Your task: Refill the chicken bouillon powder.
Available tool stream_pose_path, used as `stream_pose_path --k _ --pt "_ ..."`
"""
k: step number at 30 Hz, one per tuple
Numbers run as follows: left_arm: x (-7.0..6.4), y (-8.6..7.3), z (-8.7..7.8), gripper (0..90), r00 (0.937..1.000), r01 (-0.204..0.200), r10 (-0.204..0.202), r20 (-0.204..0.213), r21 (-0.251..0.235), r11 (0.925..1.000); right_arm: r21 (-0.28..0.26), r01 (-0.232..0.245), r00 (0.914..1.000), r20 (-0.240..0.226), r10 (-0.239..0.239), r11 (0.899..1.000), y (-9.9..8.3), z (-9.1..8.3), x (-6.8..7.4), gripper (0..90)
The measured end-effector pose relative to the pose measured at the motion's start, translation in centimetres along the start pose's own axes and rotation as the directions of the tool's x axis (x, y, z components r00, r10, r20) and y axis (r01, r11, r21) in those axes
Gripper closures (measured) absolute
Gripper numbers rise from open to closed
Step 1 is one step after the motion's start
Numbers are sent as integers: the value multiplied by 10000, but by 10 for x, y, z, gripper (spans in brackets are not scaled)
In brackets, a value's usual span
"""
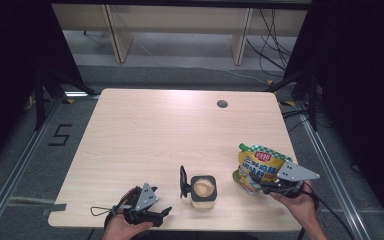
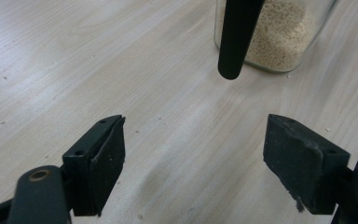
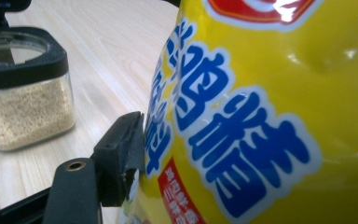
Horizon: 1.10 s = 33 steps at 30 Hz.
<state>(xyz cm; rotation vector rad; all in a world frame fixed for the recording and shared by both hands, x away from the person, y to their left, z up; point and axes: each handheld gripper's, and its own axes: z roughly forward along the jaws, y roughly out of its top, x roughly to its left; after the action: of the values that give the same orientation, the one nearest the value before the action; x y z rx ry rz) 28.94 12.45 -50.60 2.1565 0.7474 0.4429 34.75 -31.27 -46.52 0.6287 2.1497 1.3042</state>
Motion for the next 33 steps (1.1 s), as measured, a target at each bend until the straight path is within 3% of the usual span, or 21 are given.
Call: stream_pose_path --k 6,8,12,15,16,19,21,23,26,29,31,33 --pt "0 0 0 205 9999 -91 92 -45 65 9999 226 -300 9992 277 294 9993 1 0 2 287" --pt "-1 0 0 205 10000 19 -19 -21 -30 10000 326 -658 9970 439 643 9973 0 -3 6 281" --pt "-1 1 2 205 10000 -66 66 27 -63 10000 760 -568 9973 513 530 9955 -4 -14 14 272" --pt "-1 1 2 205 9999 -88 88 57 -3 10000 862 -906 9944 631 853 9922 -5 -20 22 271" --pt "-1 2 2 205 9999 -93 92 42 46 9999 968 -624 9967 586 569 9933 -4 -21 21 271" --pt "-1 2 3 205 10000 42 -42 69 -47 10000 1123 -992 9927 797 906 9887 -3 -20 23 266" --pt "1 2 2 205 9998 -207 208 -67 95 9997 1382 -1035 9919 872 920 9850 -4 -20 23 264" --pt "0 2 3 205 10000 11 -11 -3 -21 10000 1473 -1324 9889 875 1204 9802 -5 -20 25 261" --pt "0 2 4 205 9998 160 -158 92 -220 9996 1666 -1109 9909 941 962 9798 -4 -20 23 251" --pt "0 2 3 205 10000 90 -89 33 -191 9998 1885 -1436 9871 979 1269 9715 -8 -25 32 242" --pt "1 2 4 205 9999 86 -85 79 -173 9998 2057 -1165 9905 963 983 9717 -12 -30 36 203" --pt "-1 2 4 205 9998 178 -177 85 -174 9997 2133 -1261 9887 1072 1051 9688 -12 -33 40 205"
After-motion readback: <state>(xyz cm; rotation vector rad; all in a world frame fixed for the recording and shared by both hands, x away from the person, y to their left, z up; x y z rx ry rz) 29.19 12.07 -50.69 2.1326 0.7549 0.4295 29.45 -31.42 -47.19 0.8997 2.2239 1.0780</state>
